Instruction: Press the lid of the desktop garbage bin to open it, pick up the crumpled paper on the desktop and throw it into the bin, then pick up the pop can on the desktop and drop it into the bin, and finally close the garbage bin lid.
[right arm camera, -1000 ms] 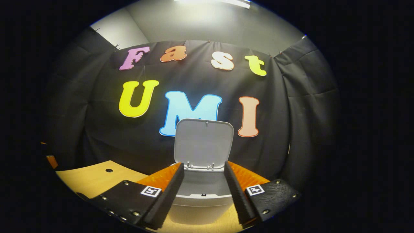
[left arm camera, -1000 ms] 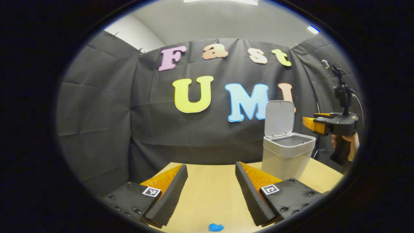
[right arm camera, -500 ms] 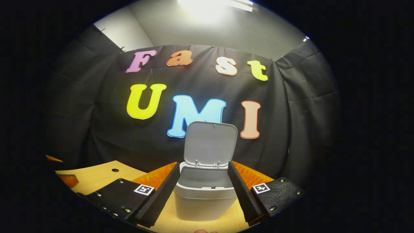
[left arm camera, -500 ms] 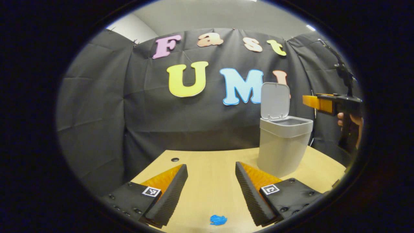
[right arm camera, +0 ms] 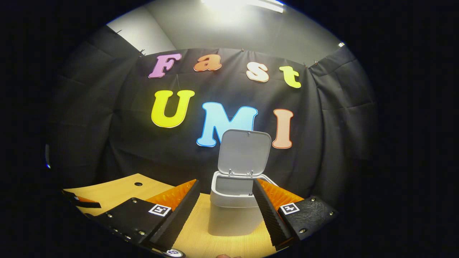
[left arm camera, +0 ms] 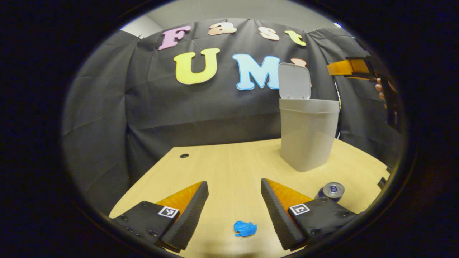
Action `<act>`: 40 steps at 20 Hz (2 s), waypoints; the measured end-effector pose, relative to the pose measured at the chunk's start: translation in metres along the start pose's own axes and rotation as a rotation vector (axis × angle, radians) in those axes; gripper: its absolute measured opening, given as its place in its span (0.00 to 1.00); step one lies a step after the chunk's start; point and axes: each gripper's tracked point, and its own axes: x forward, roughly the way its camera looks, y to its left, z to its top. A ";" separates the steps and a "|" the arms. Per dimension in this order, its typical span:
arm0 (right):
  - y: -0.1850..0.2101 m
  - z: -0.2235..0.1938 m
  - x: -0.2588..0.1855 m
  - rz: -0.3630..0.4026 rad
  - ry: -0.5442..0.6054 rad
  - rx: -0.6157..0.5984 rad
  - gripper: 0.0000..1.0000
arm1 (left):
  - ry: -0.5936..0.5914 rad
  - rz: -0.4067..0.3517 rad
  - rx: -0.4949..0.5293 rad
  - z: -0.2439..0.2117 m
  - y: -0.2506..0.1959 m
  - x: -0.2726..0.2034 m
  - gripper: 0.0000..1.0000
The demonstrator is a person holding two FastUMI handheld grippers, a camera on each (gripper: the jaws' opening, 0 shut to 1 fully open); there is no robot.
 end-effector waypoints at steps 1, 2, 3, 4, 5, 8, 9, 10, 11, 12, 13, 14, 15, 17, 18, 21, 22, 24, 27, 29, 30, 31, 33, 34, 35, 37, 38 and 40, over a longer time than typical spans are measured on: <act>0.001 -0.001 -0.003 -0.006 0.006 -0.001 0.95 | 0.020 -0.010 -0.002 -0.010 -0.001 0.003 1.00; 0.002 -0.003 -0.006 -0.013 0.013 -0.004 0.95 | 0.042 -0.015 -0.004 -0.020 -0.001 0.005 0.96; 0.002 -0.005 -0.009 -0.020 0.023 -0.007 0.95 | 0.063 -0.023 -0.006 -0.031 -0.002 0.008 0.97; 0.002 -0.008 -0.012 -0.028 0.032 -0.012 0.95 | 0.086 -0.030 -0.006 -0.041 -0.003 0.010 0.97; 0.002 -0.011 -0.015 -0.036 0.043 -0.015 0.95 | 0.112 -0.035 -0.004 -0.052 -0.004 0.013 0.97; 0.001 -0.020 -0.024 -0.062 0.077 -0.021 0.95 | 0.183 -0.054 0.001 -0.080 -0.007 0.023 0.96; 0.001 -0.021 -0.027 -0.070 0.087 -0.022 0.95 | 0.205 -0.062 0.000 -0.089 -0.007 0.028 0.97; 0.000 -0.023 -0.030 -0.080 0.094 -0.022 0.95 | 0.228 -0.069 -0.004 -0.097 -0.007 0.031 0.97; -0.001 -0.023 -0.033 -0.088 0.099 -0.024 0.95 | 0.251 -0.075 -0.007 -0.105 -0.006 0.033 0.97; -0.002 -0.023 -0.036 -0.098 0.103 -0.031 0.95 | 0.270 -0.077 -0.007 -0.114 -0.006 0.037 0.97; -0.003 -0.023 -0.038 -0.105 0.105 -0.038 0.95 | 0.286 -0.084 -0.004 -0.119 -0.007 0.041 0.97; -0.003 -0.024 -0.040 -0.108 0.110 -0.041 0.95 | 0.303 -0.085 0.003 -0.127 -0.008 0.043 0.97; -0.003 -0.024 -0.040 -0.108 0.114 -0.040 0.95 | 0.315 -0.088 0.007 -0.134 -0.010 0.042 0.97; -0.004 -0.026 -0.043 -0.110 0.122 -0.034 0.95 | 0.333 -0.089 0.008 -0.142 -0.010 0.040 0.99; -0.005 -0.026 -0.043 -0.110 0.123 -0.030 0.95 | 0.342 -0.088 0.005 -0.144 -0.011 0.040 0.97; -0.008 -0.027 -0.044 -0.110 0.126 -0.027 0.95 | 0.360 -0.076 0.000 -0.147 -0.012 0.040 0.80; -0.010 -0.028 -0.044 -0.110 0.128 -0.026 0.95 | 0.358 -0.074 -0.003 -0.147 -0.013 0.041 0.67; -0.013 -0.029 -0.042 -0.114 0.133 -0.021 0.95 | 0.361 -0.072 -0.010 -0.145 -0.015 0.041 0.68; -0.018 -0.029 -0.037 -0.139 0.139 -0.014 0.95 | 0.368 -0.094 0.010 -0.144 -0.016 0.043 0.58; -0.019 -0.025 -0.033 -0.144 0.123 -0.017 0.95 | 0.374 -0.096 0.005 -0.143 -0.014 0.044 0.37; -0.019 -0.023 -0.032 -0.138 0.113 -0.010 0.95 | 0.377 -0.091 0.004 -0.142 -0.012 0.045 0.40; -0.019 -0.021 -0.030 -0.129 0.107 -0.002 0.95 | 0.379 -0.079 -0.004 -0.141 -0.009 0.047 0.42; -0.019 -0.022 -0.026 -0.107 0.100 0.005 0.95 | 0.384 -0.063 -0.036 -0.135 -0.005 0.046 0.29; -0.022 -0.022 -0.025 -0.101 0.096 0.002 0.95 | 0.369 -0.028 -0.046 -0.128 0.002 0.046 0.22; -0.025 -0.022 -0.025 -0.092 0.093 0.001 0.95 | 0.354 -0.019 -0.054 -0.122 0.002 0.046 0.22; -0.030 -0.019 -0.025 -0.078 0.077 0.002 0.95 | 0.316 0.003 -0.057 -0.106 0.002 0.045 0.14; -0.034 -0.020 -0.025 -0.072 0.073 -0.001 0.95 | 0.305 0.007 -0.051 -0.100 0.002 0.045 0.21; -0.042 -0.018 -0.028 -0.064 0.060 -0.006 0.95 | 0.289 0.018 -0.041 -0.087 -0.001 0.042 0.22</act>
